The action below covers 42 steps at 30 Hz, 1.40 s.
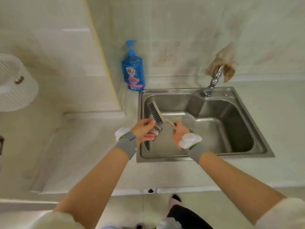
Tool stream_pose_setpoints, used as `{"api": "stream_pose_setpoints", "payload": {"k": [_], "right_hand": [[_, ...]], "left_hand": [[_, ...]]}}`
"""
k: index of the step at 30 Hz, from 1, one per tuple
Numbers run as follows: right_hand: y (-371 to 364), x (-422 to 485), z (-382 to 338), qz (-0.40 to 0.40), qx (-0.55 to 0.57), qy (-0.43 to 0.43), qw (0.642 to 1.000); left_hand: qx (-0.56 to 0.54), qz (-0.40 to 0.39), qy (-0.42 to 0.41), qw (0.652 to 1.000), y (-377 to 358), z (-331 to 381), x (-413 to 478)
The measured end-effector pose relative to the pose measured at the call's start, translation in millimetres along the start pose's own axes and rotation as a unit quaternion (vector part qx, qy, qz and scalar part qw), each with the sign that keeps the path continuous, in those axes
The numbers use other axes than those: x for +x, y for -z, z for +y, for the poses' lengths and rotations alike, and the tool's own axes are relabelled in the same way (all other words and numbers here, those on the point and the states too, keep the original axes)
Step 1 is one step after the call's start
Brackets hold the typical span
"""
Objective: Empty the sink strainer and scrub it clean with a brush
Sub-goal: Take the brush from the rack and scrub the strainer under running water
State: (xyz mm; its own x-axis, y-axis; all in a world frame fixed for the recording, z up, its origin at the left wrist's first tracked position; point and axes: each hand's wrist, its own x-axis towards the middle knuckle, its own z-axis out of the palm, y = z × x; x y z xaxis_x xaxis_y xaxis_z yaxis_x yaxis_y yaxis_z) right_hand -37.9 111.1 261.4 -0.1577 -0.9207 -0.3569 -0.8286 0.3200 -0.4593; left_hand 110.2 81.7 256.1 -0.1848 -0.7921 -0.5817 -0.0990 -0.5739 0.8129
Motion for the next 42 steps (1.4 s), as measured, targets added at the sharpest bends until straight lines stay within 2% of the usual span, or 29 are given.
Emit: {"api": "stream_pose_setpoints", "payload": {"k": [6, 13, 16, 19, 25, 31, 42], "right_hand": [[23, 22, 85, -0.014, 0.053, -0.022, 0.998], [47, 41, 135, -0.015, 0.195, -0.062, 0.979], [56, 54, 142, -0.015, 0.148, -0.055, 0.987], [75, 75, 151, -0.022, 0.086, -0.053, 0.995], [113, 122, 160, -0.023, -0.078, -0.057, 0.995], [135, 183, 149, 0.015, -0.087, -0.071, 0.994], [150, 235, 139, 0.0, -0.195, 0.024, 0.98]], "left_hand": [[-0.083, -0.058, 0.072, 0.992, -86, 10, 49], [-0.014, -0.092, 0.074, 0.993, -159, 6, 76], [-0.024, -0.09, 0.056, 0.994, -172, 12, 82], [0.013, -0.059, 0.049, 0.997, -177, 23, 97], [0.03, -0.051, 0.088, 0.994, -175, 51, 120], [0.065, -0.063, 0.052, 0.995, -176, 73, 152], [0.194, -0.033, 0.002, 0.98, -185, 76, 182]]}}
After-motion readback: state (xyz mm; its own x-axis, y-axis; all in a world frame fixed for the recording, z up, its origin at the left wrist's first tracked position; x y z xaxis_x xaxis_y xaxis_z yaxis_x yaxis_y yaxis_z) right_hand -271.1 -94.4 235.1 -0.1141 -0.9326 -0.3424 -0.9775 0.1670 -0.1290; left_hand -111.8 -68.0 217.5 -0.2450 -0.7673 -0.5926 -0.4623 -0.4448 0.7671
